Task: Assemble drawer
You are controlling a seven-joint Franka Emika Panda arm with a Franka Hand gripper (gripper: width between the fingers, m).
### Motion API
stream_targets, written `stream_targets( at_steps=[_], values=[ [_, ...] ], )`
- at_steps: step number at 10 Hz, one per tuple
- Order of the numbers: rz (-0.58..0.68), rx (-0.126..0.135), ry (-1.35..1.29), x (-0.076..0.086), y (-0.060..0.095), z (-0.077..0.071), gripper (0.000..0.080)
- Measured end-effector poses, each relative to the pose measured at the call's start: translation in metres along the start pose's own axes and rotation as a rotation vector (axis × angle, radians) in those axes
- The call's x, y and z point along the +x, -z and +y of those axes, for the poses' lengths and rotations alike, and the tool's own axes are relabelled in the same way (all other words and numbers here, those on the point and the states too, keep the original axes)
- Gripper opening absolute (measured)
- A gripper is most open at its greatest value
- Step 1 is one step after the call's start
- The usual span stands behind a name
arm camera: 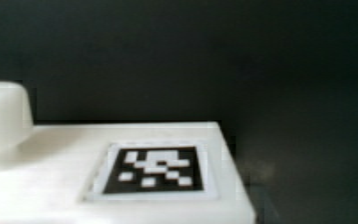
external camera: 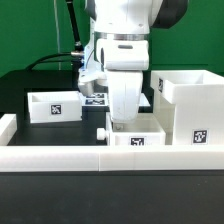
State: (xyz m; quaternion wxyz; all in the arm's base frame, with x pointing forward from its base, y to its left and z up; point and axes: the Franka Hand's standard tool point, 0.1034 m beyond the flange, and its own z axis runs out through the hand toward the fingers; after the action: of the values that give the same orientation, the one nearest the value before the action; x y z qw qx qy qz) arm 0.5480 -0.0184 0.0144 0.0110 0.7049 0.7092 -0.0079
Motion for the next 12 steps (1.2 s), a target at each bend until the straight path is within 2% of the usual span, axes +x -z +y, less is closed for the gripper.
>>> stream_targets(
  at_steps=[3, 6, 10, 12],
  values=[
    [-0.013, 0.012, 0.049, 0.005, 0.001, 0.000, 0.0042],
    [-0.013, 0.011, 0.043, 0.003, 0.000, 0.000, 0.0042],
    [-0.012, 0.011, 0.053, 0.014, 0.001, -0.001, 0.0042],
    [-0.014, 0.013, 0.056, 0.013, 0.001, -0.001, 0.0042]
  ],
)
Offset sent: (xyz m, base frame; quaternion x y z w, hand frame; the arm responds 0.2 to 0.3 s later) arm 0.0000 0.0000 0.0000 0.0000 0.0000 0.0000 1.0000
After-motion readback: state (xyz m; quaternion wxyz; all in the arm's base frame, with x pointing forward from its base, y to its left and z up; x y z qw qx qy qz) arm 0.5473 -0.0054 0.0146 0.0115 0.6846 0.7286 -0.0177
